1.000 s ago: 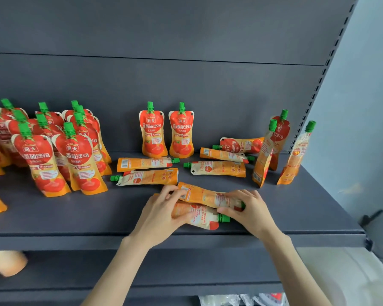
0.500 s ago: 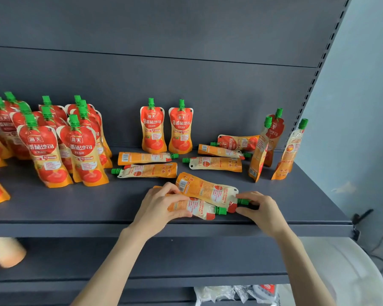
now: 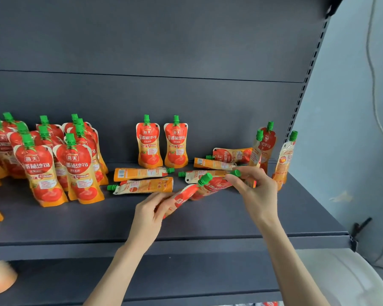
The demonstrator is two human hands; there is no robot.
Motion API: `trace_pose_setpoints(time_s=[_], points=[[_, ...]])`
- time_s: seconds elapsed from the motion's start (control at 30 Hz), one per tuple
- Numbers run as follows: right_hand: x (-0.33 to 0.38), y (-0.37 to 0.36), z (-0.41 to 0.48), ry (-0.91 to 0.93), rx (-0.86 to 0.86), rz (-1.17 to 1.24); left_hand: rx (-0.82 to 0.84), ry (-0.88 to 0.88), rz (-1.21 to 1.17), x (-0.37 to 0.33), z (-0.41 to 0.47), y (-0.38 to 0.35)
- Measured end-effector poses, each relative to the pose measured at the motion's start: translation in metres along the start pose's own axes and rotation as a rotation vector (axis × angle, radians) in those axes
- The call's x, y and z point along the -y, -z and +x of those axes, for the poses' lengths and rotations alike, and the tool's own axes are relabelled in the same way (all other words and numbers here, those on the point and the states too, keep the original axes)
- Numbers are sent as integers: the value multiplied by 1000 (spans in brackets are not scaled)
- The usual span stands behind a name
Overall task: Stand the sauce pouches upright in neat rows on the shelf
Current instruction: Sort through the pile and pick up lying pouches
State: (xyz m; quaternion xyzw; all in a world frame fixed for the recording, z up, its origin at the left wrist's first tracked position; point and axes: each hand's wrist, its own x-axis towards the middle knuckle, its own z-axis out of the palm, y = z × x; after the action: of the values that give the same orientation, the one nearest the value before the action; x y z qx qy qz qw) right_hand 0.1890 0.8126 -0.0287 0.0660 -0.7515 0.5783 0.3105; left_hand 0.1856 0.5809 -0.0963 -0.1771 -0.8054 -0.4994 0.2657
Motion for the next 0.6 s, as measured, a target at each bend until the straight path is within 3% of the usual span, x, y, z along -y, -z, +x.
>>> trace_pose_setpoints(time_s=[0.27,0.37,0.6], points=[[12,-50,30,56,87,78,-238,428,-391,-13,16,-13],[6,-62,39,24,96,79,-265,457,-405,-9,23,-16],[-21,-77,35,-92,159,136,-162,394,-375,-3,26,-17]])
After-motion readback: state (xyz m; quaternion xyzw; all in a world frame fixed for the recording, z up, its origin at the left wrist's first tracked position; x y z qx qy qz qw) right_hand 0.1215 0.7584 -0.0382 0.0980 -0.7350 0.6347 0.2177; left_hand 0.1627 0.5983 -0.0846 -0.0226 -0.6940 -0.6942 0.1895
